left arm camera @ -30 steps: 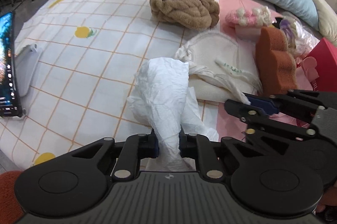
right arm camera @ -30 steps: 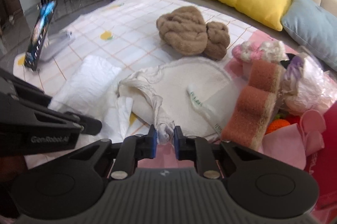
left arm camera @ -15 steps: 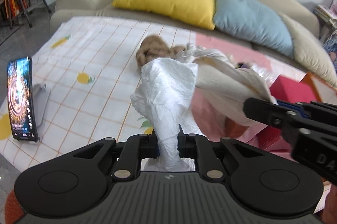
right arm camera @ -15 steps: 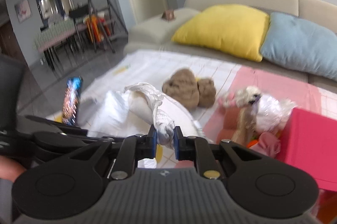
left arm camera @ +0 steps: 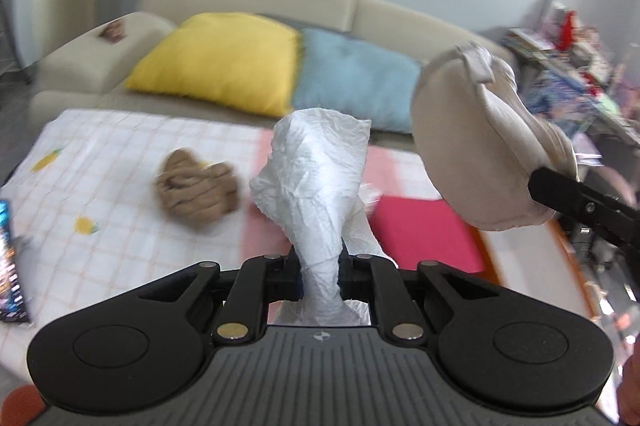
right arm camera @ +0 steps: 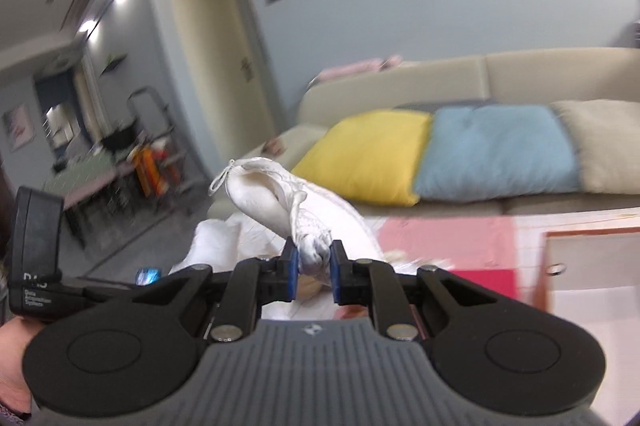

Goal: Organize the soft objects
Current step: 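Carry both items to the orange box and open both grippers inside, then withdraw both grippers from the box back toward the table, then grasp the brown knotted towel with the left gripper while the right grasps the brown sponge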

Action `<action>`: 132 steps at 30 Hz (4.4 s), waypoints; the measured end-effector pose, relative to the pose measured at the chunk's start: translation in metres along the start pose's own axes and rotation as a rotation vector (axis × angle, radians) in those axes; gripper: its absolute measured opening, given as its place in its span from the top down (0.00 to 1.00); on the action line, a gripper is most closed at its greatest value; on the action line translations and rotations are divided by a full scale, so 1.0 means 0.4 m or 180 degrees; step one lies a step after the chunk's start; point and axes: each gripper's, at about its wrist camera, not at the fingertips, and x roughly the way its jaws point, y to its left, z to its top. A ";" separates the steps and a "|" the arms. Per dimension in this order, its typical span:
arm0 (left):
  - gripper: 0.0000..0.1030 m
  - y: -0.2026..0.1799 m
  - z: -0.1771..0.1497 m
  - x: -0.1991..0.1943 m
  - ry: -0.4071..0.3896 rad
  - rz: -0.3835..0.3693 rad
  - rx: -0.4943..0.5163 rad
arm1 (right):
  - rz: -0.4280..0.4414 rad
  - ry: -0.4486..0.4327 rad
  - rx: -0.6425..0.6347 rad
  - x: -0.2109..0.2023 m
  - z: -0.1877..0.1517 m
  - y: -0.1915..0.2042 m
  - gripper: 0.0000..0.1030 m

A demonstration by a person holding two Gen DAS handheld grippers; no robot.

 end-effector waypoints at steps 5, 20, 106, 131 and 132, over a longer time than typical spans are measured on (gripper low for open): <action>0.87 -0.110 0.038 0.006 -0.0063 -0.0418 0.0216 | -0.0536 -0.0202 0.0002 -0.105 0.011 -0.070 0.87; 0.87 -0.556 0.057 0.251 0.0440 -0.1377 0.1055 | -0.1981 0.0591 0.0098 -0.130 -0.055 -0.366 0.86; 0.33 0.049 -0.139 0.045 0.0202 -0.0059 0.0299 | -0.1162 0.1197 -0.0082 0.100 -0.248 0.054 0.29; 0.46 0.119 0.004 0.248 0.0423 0.0007 0.0131 | -0.1034 0.1065 -0.0581 0.334 -0.145 0.048 0.56; 0.46 0.131 0.011 0.251 0.0436 0.0023 0.0122 | -0.0986 0.1058 -0.0628 0.346 -0.145 0.058 0.56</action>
